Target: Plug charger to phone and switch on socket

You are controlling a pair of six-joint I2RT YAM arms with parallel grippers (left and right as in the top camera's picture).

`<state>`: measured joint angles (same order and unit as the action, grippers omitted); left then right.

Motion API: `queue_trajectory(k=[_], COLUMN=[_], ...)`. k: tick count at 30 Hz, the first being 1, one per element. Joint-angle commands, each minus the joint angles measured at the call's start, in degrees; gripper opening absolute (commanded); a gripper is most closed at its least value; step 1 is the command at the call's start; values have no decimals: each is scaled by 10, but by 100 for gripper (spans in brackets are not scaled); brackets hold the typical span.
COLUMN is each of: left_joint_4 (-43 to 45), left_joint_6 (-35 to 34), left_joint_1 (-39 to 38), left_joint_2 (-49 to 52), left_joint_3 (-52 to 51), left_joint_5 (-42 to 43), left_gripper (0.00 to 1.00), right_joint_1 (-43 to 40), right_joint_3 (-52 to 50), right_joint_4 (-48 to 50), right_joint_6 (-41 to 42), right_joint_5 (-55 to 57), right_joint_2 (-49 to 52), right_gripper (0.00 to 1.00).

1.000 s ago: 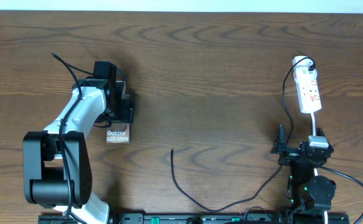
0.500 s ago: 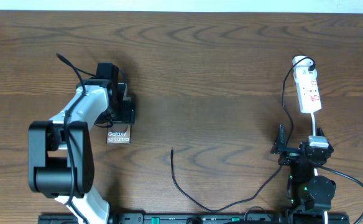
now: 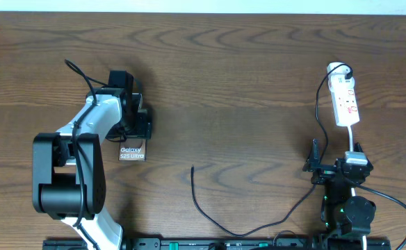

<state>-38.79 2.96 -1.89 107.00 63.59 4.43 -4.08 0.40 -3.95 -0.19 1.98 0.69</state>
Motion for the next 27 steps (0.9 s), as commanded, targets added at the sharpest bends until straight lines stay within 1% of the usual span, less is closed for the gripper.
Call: queue_trajectory(k=[1, 2, 5, 27], left_joint_4=[-10, -10, -10, -10], left_joint_6=[-3, -3, -2, -3], left_joint_1=[2, 2, 2, 2], left_joint_2=[28, 28, 29, 29], left_joint_3=[-8, -8, -8, -36], left_joint_5=[50, 52, 52, 57], left_gripper=[90, 93, 95, 95], right_joint_1=[-3, -3, -3, -3], right_joint_3=[-1, -1, -1, -1], right_joint_4=[-2, -2, -2, -2], right_joint_6=[10, 10, 10, 10], right_joint_5=[4, 4, 4, 4], right_joint_2=[-3, -3, -3, -3], right_gripper=[99, 99, 99, 99])
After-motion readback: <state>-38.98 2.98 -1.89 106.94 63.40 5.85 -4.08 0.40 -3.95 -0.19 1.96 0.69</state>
